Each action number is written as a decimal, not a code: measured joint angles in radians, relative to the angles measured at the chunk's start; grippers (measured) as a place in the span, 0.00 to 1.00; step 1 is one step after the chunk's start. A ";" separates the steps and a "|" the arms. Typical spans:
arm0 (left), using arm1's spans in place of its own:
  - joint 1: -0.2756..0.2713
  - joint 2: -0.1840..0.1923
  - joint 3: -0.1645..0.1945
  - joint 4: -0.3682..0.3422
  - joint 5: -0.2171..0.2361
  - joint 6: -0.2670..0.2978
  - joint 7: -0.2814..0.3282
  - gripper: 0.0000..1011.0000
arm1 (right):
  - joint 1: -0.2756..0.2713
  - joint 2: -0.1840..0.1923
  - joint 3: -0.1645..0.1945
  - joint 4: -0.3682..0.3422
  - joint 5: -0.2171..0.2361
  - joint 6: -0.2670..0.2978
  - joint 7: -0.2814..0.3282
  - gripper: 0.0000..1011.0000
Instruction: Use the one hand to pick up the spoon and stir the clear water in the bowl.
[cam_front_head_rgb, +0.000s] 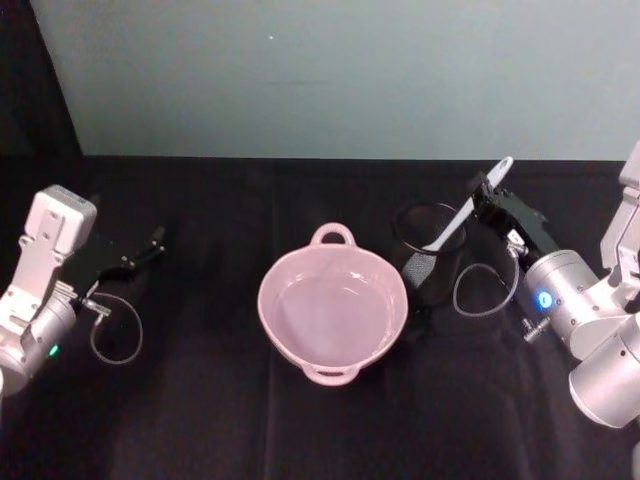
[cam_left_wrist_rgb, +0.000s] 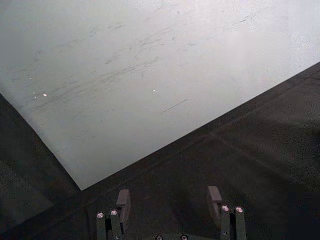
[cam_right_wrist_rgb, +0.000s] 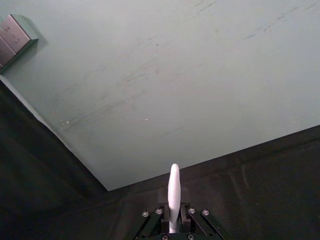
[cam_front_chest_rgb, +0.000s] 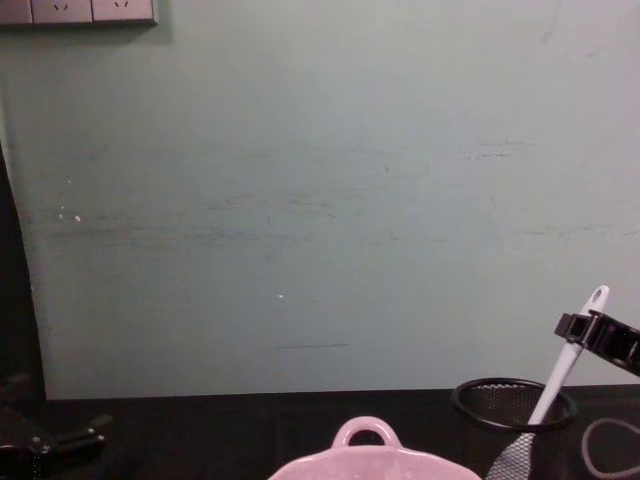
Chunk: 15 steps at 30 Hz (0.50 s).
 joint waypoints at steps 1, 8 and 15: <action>0.000 0.000 0.000 0.000 0.000 0.000 0.000 1.00 | -0.002 0.001 0.001 -0.003 -0.003 0.000 -0.003 0.12; 0.000 0.000 0.000 0.000 0.000 0.000 0.000 1.00 | -0.009 0.000 0.008 -0.010 -0.014 0.003 -0.007 0.12; 0.000 0.000 0.000 0.000 0.000 0.000 0.000 1.00 | -0.013 -0.002 0.012 -0.014 -0.021 0.007 -0.009 0.12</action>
